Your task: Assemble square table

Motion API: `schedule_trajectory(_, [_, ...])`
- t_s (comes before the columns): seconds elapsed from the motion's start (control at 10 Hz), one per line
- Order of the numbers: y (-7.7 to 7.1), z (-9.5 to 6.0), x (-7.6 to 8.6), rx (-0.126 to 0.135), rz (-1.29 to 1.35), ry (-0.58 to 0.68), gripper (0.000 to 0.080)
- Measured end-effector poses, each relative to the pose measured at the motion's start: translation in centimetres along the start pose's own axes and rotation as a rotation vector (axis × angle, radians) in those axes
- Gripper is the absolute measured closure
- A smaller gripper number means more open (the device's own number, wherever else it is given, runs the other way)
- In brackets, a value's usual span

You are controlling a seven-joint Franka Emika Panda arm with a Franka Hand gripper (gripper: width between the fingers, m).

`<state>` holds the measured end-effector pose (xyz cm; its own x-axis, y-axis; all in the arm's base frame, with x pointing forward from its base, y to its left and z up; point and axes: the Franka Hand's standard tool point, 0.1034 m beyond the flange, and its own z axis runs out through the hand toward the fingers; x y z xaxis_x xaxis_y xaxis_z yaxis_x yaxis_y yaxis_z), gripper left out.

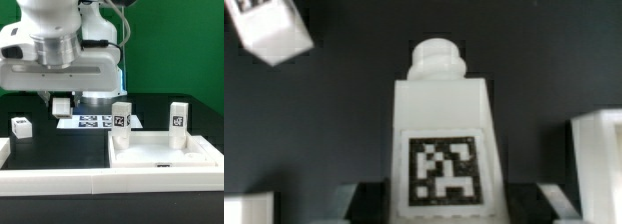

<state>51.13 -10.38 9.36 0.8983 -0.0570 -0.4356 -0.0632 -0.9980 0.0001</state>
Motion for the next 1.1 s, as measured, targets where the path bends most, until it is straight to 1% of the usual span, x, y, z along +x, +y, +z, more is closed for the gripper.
schedule_trajectory(0.1, [0.1,-0.6,0.6,-0.006,-0.001,0.041,0.0509])
schedule_trajectory(0.2, [0.4,-0.6,1.4,-0.022,-0.002,0.133,0.0509])
schedule_trajectory(0.3, [0.5,-0.5,1.3,-0.029,0.0,0.204,0.0509])
schedule_trajectory(0.4, [0.7,-0.5,1.2,-0.034,0.003,0.247,0.0509])
schedule_trajectory(0.5, [0.8,-0.8,1.8,-0.051,0.002,0.329,0.0509])
schedule_trajectory(0.6, [0.1,-1.2,2.2,-0.056,-0.008,0.363,0.0509])
schedule_trajectory(0.7, [-0.7,-2.3,3.0,-0.06,-0.016,0.412,0.0509])
schedule_trajectory(0.8, [-2.1,-3.5,3.5,-0.048,-0.004,0.401,0.0509])
schedule_trajectory(0.9, [-3.7,-4.7,4.2,-0.043,0.008,0.413,0.0509])
schedule_trajectory(1.0, [-5.3,-5.6,4.7,-0.039,0.024,0.429,0.0509])
schedule_trajectory(1.1, [-7.3,-6.3,5.2,-0.038,0.023,0.445,0.0509])
